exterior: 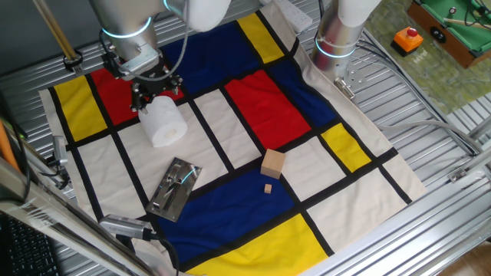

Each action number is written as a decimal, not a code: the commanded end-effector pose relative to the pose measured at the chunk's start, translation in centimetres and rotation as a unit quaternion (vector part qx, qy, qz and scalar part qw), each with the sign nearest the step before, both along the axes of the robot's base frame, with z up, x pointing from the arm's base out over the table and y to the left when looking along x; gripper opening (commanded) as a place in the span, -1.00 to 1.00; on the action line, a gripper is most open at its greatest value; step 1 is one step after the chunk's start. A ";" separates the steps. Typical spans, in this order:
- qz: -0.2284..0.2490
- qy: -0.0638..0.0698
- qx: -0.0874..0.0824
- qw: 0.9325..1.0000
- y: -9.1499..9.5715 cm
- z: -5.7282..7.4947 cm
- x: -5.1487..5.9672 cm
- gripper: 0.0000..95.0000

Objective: Put the toilet paper on its holder

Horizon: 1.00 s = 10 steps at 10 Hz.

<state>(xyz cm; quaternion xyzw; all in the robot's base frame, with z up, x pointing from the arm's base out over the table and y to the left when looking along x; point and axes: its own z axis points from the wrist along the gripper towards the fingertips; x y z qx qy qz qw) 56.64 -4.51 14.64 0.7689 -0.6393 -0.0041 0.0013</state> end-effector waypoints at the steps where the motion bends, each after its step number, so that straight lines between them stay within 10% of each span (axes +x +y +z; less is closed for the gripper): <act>1: -0.010 -0.010 -0.001 1.000 -0.2 -0.5 0.0 1.00; 10: -0.023 0.003 0.005 1.000 -0.5 -1.8 0.5 1.00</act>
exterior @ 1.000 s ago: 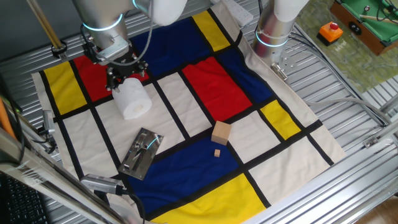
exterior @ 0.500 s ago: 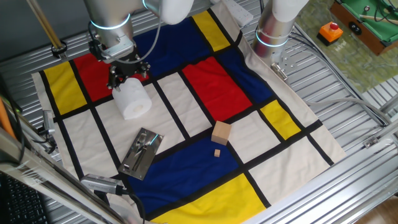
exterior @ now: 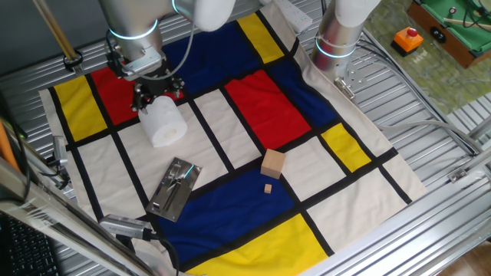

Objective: Put the toilet paper on its holder

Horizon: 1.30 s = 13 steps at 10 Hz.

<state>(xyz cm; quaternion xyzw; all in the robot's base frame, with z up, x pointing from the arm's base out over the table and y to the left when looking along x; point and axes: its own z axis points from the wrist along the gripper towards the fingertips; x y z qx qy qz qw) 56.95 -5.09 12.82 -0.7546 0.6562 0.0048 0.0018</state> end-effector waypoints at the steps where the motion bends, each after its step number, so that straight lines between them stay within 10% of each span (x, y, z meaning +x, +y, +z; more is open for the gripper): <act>1: -0.004 0.008 0.005 1.000 0.1 0.1 0.2 1.00; 13: -0.025 0.003 0.009 1.000 0.0 -1.5 0.6 1.00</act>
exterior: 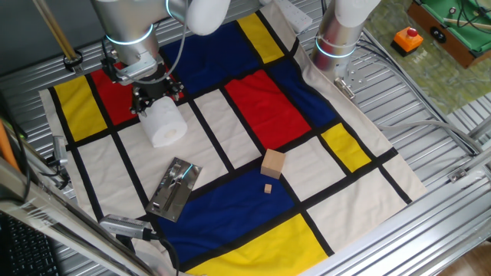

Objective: Put the toilet paper on its holder

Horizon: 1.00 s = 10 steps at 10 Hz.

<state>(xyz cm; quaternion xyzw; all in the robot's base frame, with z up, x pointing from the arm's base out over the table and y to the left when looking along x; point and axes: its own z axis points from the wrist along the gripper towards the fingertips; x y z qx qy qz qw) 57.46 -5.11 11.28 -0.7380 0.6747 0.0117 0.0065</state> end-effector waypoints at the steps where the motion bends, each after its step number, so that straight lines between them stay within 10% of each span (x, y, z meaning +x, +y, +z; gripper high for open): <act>1: -0.001 0.000 0.001 1.000 0.0 -0.2 0.1 1.00; 10: -0.015 -0.008 -0.001 1.000 0.4 -1.5 0.4 1.00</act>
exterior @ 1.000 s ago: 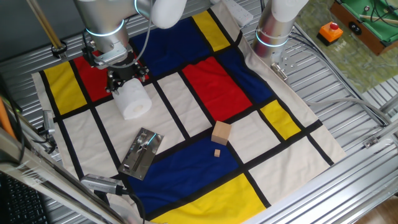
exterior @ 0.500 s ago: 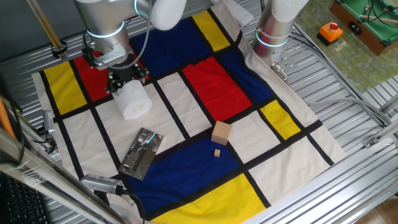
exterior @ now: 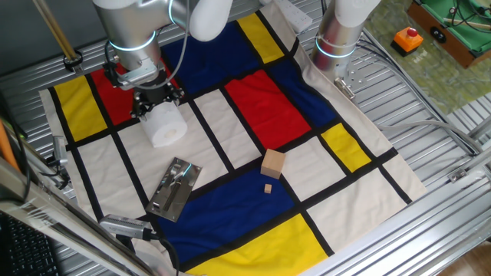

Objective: Put the toilet paper on its holder

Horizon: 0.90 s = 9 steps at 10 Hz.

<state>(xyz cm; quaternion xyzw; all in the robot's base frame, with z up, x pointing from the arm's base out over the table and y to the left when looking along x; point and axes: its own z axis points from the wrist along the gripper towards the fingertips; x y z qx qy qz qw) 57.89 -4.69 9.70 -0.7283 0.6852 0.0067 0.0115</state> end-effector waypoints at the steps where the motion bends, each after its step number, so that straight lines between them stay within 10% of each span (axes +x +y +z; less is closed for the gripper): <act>1: -0.002 -0.004 -0.001 1.000 -0.1 -0.1 0.0 1.00; 9: 0.000 -0.008 -0.001 1.000 -0.1 -1.2 0.1 1.00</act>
